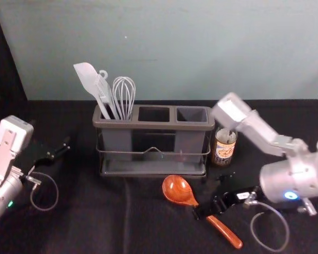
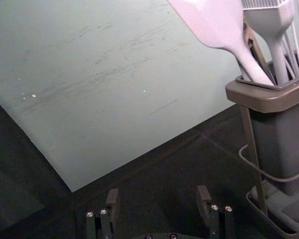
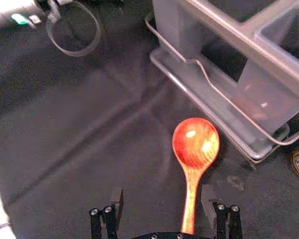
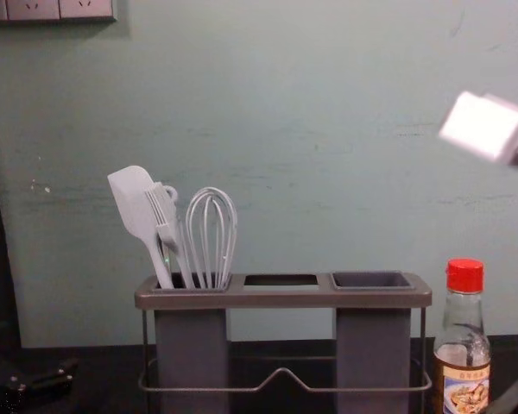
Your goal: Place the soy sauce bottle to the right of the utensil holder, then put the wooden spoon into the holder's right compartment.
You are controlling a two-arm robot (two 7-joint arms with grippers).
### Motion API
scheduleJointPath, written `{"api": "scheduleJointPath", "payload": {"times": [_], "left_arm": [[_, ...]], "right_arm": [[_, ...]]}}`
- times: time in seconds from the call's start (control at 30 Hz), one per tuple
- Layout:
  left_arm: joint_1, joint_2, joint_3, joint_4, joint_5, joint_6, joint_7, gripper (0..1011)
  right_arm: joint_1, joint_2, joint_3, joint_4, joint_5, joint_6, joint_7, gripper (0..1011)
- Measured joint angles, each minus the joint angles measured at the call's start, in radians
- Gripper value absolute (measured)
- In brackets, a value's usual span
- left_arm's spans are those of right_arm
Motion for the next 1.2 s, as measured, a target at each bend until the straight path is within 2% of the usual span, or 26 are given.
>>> {"api": "scheduleJointPath", "payload": {"times": [0.03,0.1,0.13,0.2,0.33,0.43,0.6,0.9,1.2], "left_arm": [[0.000,0.000,0.000,0.000,0.000,0.000,0.000,1012],[0.000,0.000,0.000,0.000,0.000,0.000,0.000,1011],[0.000,0.000,0.000,0.000,0.000,0.000,0.000,1011],[0.000,0.000,0.000,0.000,0.000,0.000,0.000,1011],[0.000,0.000,0.000,0.000,0.000,0.000,0.000,1011],[0.000,0.000,0.000,0.000,0.000,0.000,0.000,1011],[0.000,0.000,0.000,0.000,0.000,0.000,0.000,1012],[0.000,0.000,0.000,0.000,0.000,0.000,0.000,1011],[0.000,0.000,0.000,0.000,0.000,0.000,0.000,1011]], "right_arm": [[0.036,-0.011,-0.039,0.029,-0.019,0.016,0.005,1003],[0.065,-0.022,-0.070,0.054,-0.037,0.028,0.009,1002],[0.095,-0.040,-0.099,0.085,-0.053,0.034,0.017,1002],[0.128,-0.065,-0.134,0.132,-0.075,0.036,0.030,1003],[0.160,-0.096,-0.168,0.180,-0.105,0.033,0.039,1002],[0.188,-0.126,-0.194,0.224,-0.144,0.026,0.037,1002],[0.211,-0.160,-0.215,0.270,-0.177,0.015,0.034,1003],[0.228,-0.213,-0.219,0.341,-0.210,-0.010,0.032,1002],[0.235,-0.240,-0.223,0.380,-0.238,-0.027,0.039,1002]]}}
